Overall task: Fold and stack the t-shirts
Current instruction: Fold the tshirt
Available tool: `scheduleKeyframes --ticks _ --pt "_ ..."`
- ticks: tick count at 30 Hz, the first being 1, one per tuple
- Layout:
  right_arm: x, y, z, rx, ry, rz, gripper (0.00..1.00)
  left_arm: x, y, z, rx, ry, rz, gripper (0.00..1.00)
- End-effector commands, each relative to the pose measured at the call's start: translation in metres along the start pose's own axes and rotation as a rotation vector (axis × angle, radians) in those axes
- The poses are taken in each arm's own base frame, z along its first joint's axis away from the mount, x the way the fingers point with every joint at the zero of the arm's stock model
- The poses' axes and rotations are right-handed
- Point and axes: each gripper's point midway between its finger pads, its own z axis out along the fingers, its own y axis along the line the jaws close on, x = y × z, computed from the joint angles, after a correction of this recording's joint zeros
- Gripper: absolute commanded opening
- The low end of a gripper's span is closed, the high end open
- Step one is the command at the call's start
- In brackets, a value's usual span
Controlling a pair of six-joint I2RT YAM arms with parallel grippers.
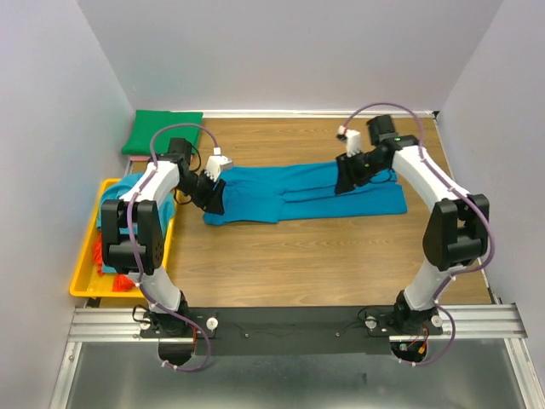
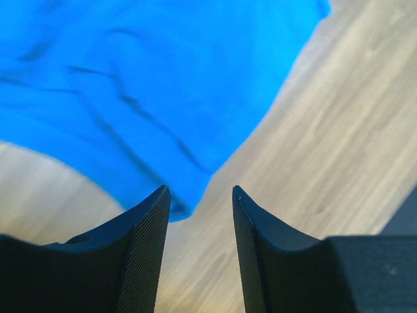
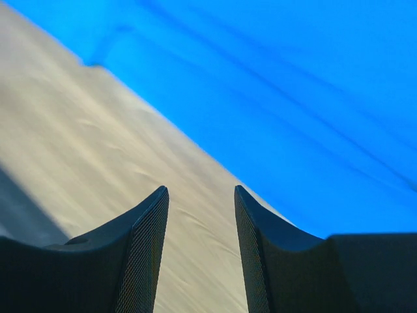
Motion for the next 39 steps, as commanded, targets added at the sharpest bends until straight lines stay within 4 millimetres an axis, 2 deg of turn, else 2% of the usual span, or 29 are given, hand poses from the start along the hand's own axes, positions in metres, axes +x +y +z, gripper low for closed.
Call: scheduleKeyframes --ticks 1,4,6,7,10,13,21,27,31,39 --pt "0.003 0.055 0.048 -0.188 0.021 0.095 0.53 0.012 -0.026 0.018 0.121 0.005 -0.059 0.52" --pt "-0.009 0.076 0.076 -0.26 0.0 0.138 0.53 0.014 -0.028 0.029 0.147 0.014 -0.091 0.52" --pt "-0.014 0.098 0.091 -0.299 -0.001 0.141 0.53 0.018 -0.026 0.036 0.158 0.03 -0.117 0.52" --pt "-0.009 0.111 0.102 -0.316 0.026 0.123 0.53 0.02 -0.024 0.038 0.151 0.032 -0.135 0.52" --pt "-0.003 0.131 0.123 -0.327 0.053 0.1 0.54 0.025 -0.016 0.043 0.123 0.046 -0.149 0.52" --pt "0.003 0.14 0.141 -0.333 0.076 0.106 0.56 0.024 -0.009 0.046 0.098 0.055 -0.169 0.52" --pt "0.019 0.158 0.166 -0.352 0.126 0.147 0.58 0.028 -0.006 0.051 0.09 0.067 -0.205 0.53" --pt "0.029 0.17 0.178 -0.363 0.152 0.155 0.58 0.029 -0.009 0.051 0.097 0.063 -0.219 0.53" --pt "0.035 0.17 0.188 -0.37 0.176 0.175 0.56 0.028 -0.009 0.05 0.094 0.061 -0.218 0.53" --pt "0.028 0.168 0.199 -0.365 0.165 0.188 0.52 0.031 -0.01 0.049 0.087 0.067 -0.215 0.53"
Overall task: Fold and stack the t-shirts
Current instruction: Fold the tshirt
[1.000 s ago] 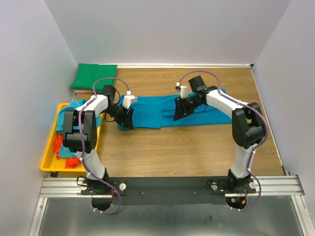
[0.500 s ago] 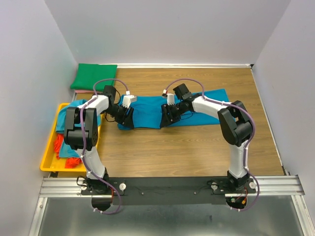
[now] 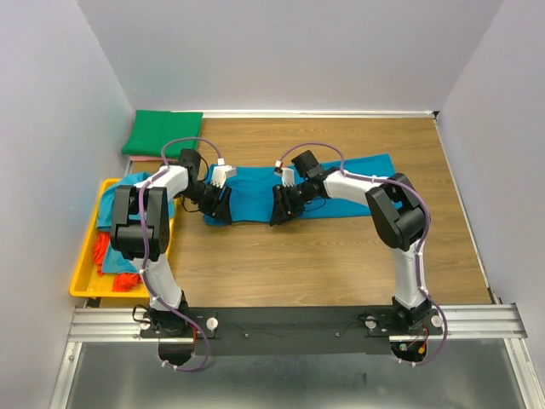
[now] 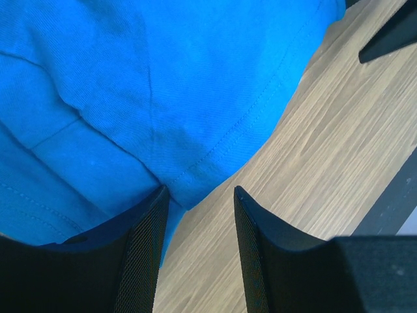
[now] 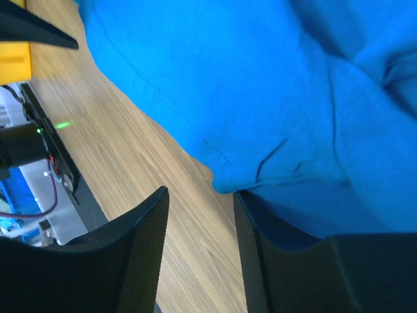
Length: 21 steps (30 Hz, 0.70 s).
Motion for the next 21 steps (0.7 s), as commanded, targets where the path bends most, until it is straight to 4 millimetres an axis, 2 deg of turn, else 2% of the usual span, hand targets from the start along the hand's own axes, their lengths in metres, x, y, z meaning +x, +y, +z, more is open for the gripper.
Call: scheduleKeyframes --ticks 1,6,7,10,13,20,21 --pt "-0.003 -0.01 0.013 0.013 0.0 0.013 0.47 0.002 0.0 -0.001 -0.014 0.003 0.0 0.52" --pt "-0.011 -0.002 0.007 0.006 -0.026 -0.006 0.34 -0.001 0.0 -0.005 -0.023 0.002 0.009 0.5" --pt "-0.013 -0.002 0.006 0.008 -0.029 -0.008 0.26 -0.001 0.0 -0.005 -0.025 0.002 0.006 0.49" --pt "-0.014 0.002 0.004 0.003 -0.034 -0.01 0.1 -0.005 -0.002 -0.007 -0.017 -0.003 0.003 0.47" --pt "-0.018 0.005 0.0 0.003 -0.047 -0.027 0.01 -0.01 0.0 -0.008 -0.024 -0.016 0.004 0.41" --pt "-0.023 0.01 -0.006 0.011 -0.073 -0.054 0.01 -0.015 0.001 -0.007 -0.016 -0.021 -0.001 0.21" --pt "-0.025 0.013 -0.009 0.009 -0.081 -0.064 0.0 -0.016 0.001 -0.008 -0.016 -0.022 0.003 0.16"
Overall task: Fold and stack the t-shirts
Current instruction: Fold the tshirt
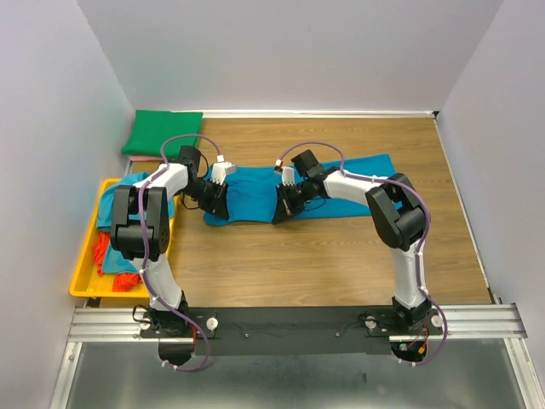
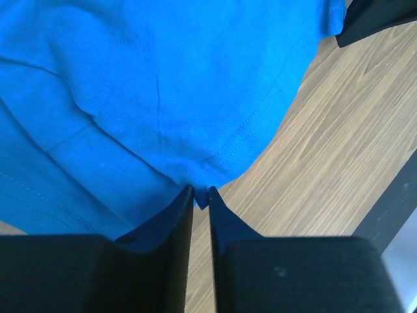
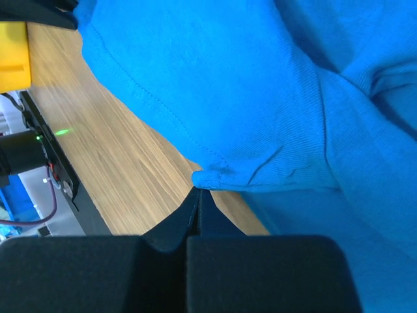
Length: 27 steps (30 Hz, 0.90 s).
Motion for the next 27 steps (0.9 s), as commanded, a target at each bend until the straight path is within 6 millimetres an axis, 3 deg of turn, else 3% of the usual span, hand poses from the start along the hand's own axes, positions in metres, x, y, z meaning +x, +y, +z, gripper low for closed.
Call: scheduleKeyframes --ticks 1,5,9,18,21,22,23,27 --pt "-0.018 0.014 -0.011 0.003 -0.065 -0.074 0.0 -0.009 -0.001 -0.004 -0.003 -0.013 0.009 0.14" --pt "-0.024 0.02 -0.017 -0.003 -0.089 -0.092 0.0 -0.013 -0.002 -0.008 -0.005 -0.024 0.022 0.0" --pt "-0.033 0.026 -0.023 -0.001 -0.118 -0.12 0.01 -0.02 -0.004 -0.012 -0.005 -0.037 0.04 0.0" --pt "-0.052 0.029 -0.035 0.014 -0.168 -0.19 0.01 -0.06 -0.003 -0.029 -0.016 -0.102 0.081 0.0" --pt "-0.04 0.025 -0.03 0.008 -0.128 -0.135 0.12 -0.059 -0.002 -0.026 -0.002 -0.095 0.07 0.0" --pt "-0.036 0.025 -0.029 0.006 -0.12 -0.107 0.3 -0.056 -0.002 -0.025 0.0 -0.089 0.068 0.0" --pt "-0.032 0.025 -0.028 0.005 -0.112 -0.089 0.38 -0.056 -0.002 -0.024 0.003 -0.087 0.066 0.0" --pt "-0.016 0.011 -0.02 0.035 -0.081 -0.027 0.47 -0.058 0.0 -0.024 0.003 -0.09 0.067 0.0"
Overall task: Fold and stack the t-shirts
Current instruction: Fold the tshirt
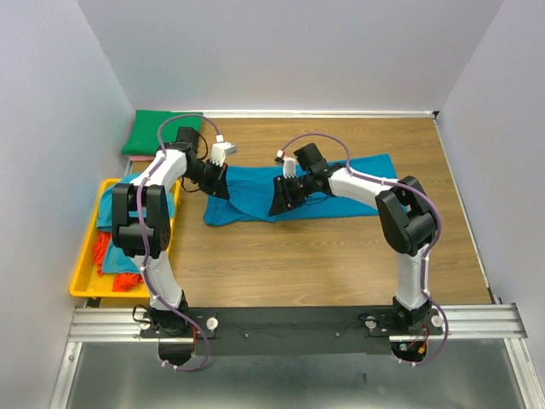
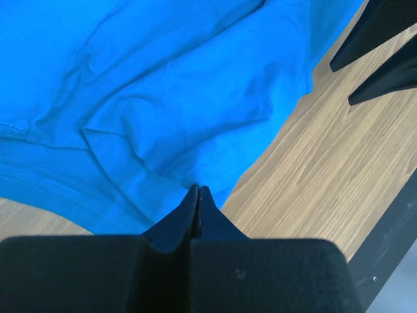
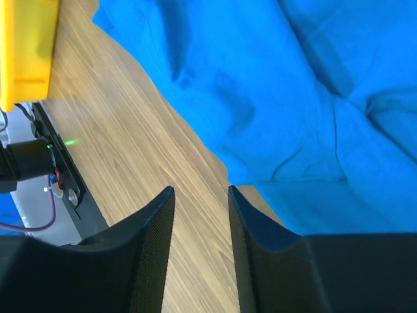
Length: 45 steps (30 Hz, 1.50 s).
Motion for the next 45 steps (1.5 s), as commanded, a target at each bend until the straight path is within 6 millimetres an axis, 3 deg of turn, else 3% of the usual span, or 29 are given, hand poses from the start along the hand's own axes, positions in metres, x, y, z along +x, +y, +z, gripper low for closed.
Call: scheduleKeyframes --ticks 1,16,24,30,34,38,45 --pt "0.014 -0.01 0.004 0.034 0.026 0.064 0.47 -0.002 -0.003 0.003 0.039 -0.002 -0.02 0.0" --pt "0.041 -0.03 0.026 0.061 0.096 0.16 0.46 -0.001 -0.005 0.001 0.039 -0.009 -0.019 0.0" --pt "0.032 -0.026 0.035 0.043 0.084 0.177 0.45 0.001 -0.005 0.003 0.04 -0.01 -0.026 0.0" --pt "0.036 -0.03 0.04 0.05 0.091 0.185 0.41 0.001 -0.004 0.003 0.038 -0.006 -0.026 0.0" --pt "0.035 -0.029 0.039 0.043 0.091 0.193 0.25 0.002 -0.005 0.003 0.039 -0.004 -0.027 0.0" --pt "0.028 -0.02 0.032 0.032 0.071 0.175 0.03 -0.002 -0.006 0.0 0.041 -0.008 -0.019 0.0" --pt "-0.01 0.004 0.003 0.005 -0.03 0.085 0.01 -0.017 -0.009 -0.01 0.038 -0.025 0.009 0.0"
